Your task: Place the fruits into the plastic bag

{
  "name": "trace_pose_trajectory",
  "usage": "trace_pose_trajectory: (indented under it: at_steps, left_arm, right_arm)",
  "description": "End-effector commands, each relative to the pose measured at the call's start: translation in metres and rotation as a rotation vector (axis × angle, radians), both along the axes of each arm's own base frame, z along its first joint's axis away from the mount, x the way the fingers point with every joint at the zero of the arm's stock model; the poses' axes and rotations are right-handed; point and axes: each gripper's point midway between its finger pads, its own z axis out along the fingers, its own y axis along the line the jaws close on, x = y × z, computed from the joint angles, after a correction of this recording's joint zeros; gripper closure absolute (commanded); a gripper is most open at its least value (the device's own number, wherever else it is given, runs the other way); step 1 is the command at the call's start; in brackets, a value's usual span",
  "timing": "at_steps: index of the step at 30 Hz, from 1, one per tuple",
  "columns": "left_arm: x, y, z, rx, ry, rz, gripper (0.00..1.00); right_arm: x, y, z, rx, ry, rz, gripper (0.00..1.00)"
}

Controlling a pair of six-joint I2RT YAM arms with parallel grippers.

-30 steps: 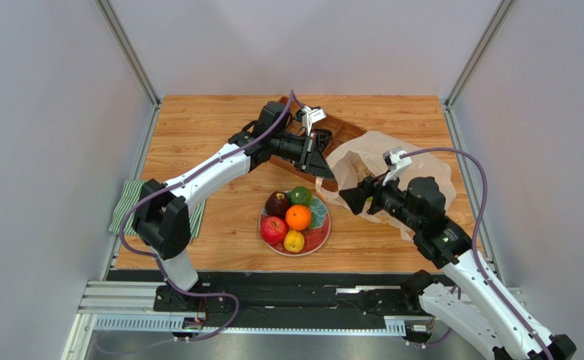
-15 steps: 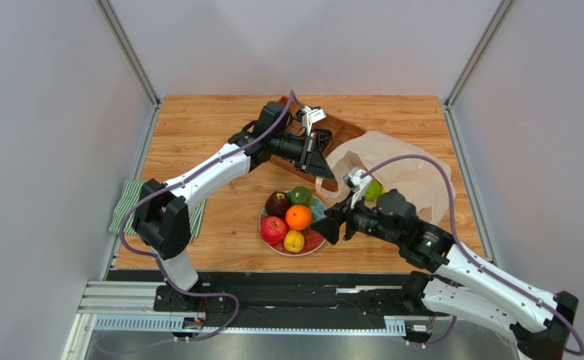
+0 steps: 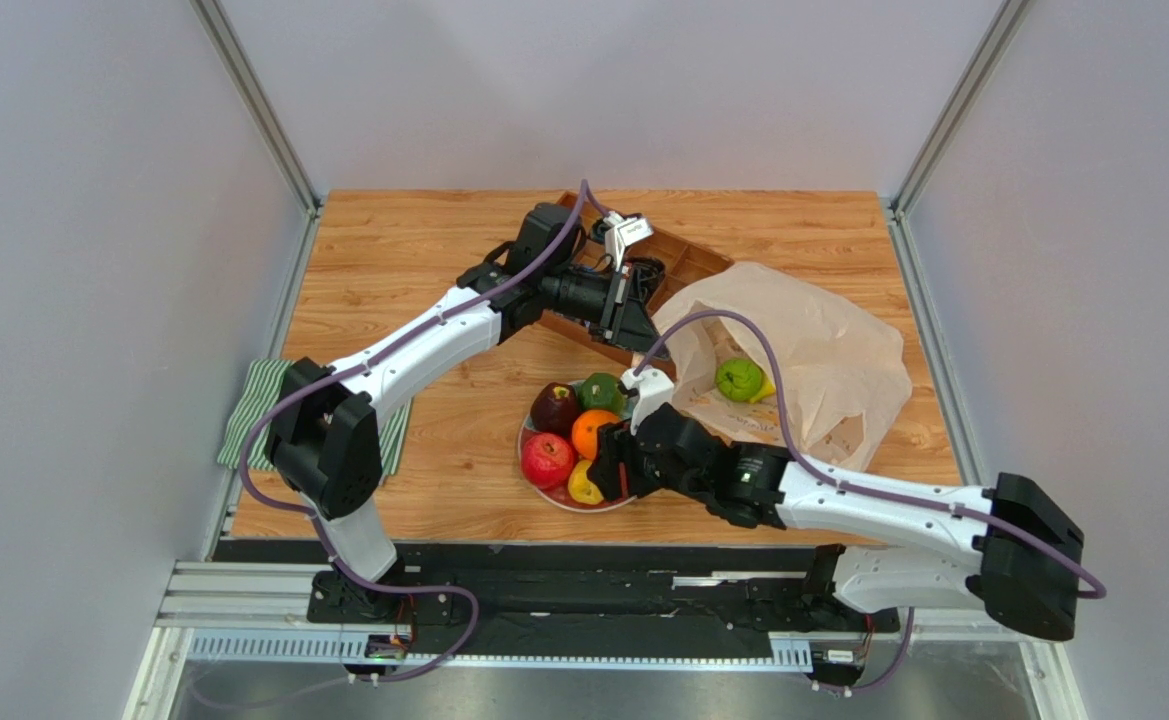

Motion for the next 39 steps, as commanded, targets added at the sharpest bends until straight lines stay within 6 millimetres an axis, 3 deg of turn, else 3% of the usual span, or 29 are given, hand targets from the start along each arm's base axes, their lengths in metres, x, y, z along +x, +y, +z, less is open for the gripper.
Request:
trace_pose_trajectory:
  at_steps: [1,8,24,26,33,39]
  left_arm:
    - [0.002,-0.001,0.014,-0.033,-0.051,-0.01,1.0]
    - [0.001,-0.001,0.014,-0.034,-0.051,-0.013,1.0]
    - [0.001,-0.001,0.016,-0.036,-0.053,-0.012,1.0]
    - [0.001,-0.001,0.016,-0.037,-0.053,-0.014,1.0]
    - [0.001,-0.001,0.017,-0.038,-0.052,-0.013,1.0]
    - [0.001,-0.001,0.016,-0.037,-0.051,-0.013,1.0]
  right_arm:
    - [0.017,0.009,-0.006,0.049,0.033,-0.17,0.35]
    - [0.013,0.022,-0.026,0.046,0.088,-0.174,0.34]
    - [0.008,0.034,-0.042,0.011,0.126,-0.179,0.3]
    - [0.008,0.033,-0.043,0.007,0.125,-0.182,0.32]
    - [0.009,0.029,-0.041,0.005,0.116,-0.193,0.57]
    - [0.006,0.023,-0.035,-0.001,0.081,-0.192,0.65]
